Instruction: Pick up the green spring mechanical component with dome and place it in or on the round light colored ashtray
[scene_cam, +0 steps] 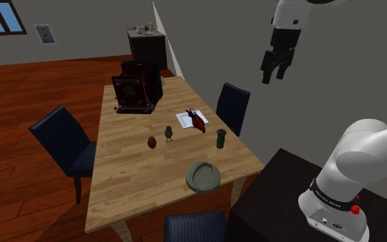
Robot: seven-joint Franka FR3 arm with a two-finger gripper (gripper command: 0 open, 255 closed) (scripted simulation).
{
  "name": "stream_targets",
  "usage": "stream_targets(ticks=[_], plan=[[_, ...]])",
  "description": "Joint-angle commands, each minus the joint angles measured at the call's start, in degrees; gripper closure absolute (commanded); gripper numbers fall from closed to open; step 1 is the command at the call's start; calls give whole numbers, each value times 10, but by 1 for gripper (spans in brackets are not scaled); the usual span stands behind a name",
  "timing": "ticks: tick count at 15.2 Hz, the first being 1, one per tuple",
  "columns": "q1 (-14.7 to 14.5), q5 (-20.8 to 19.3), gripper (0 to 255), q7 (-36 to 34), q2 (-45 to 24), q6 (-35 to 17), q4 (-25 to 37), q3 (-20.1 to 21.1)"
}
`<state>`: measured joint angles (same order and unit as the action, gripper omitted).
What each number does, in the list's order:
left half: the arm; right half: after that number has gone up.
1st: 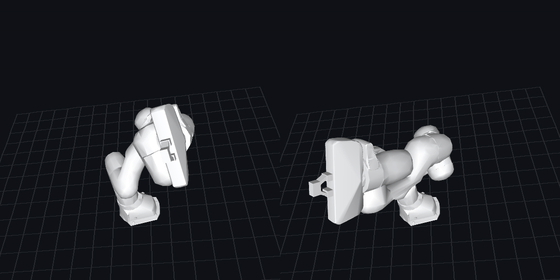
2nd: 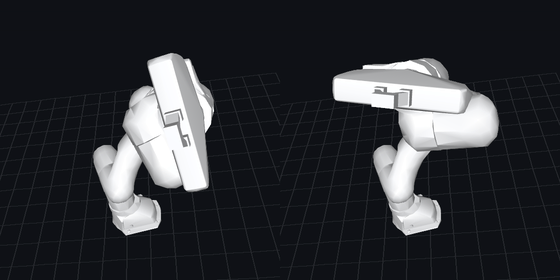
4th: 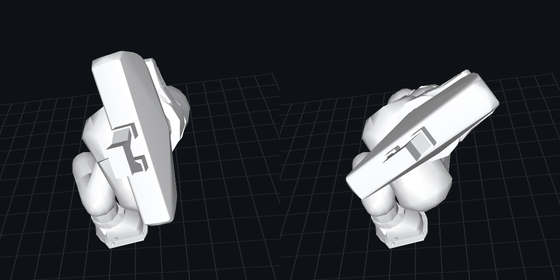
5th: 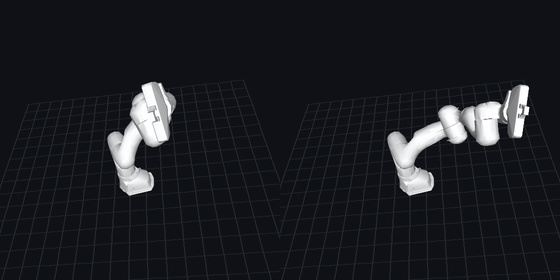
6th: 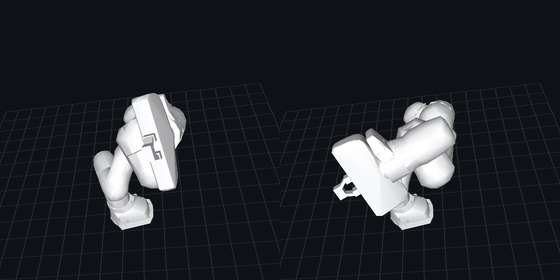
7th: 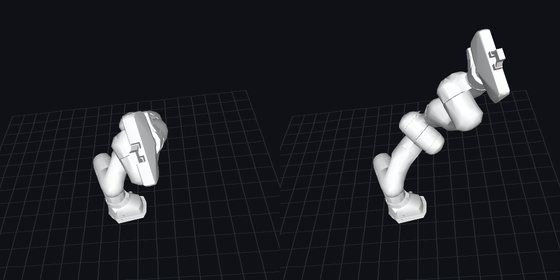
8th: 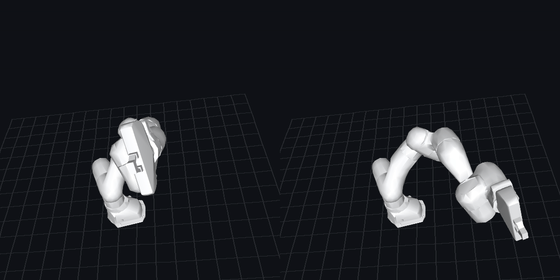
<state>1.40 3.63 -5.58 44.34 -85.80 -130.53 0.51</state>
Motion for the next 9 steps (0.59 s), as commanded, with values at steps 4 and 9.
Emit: stream_targets(ticks=[4,9], plan=[[4,-7,0,6,-26,-58,-33,-3],[12,-18,0,13,-84,-156,-73,-8]])
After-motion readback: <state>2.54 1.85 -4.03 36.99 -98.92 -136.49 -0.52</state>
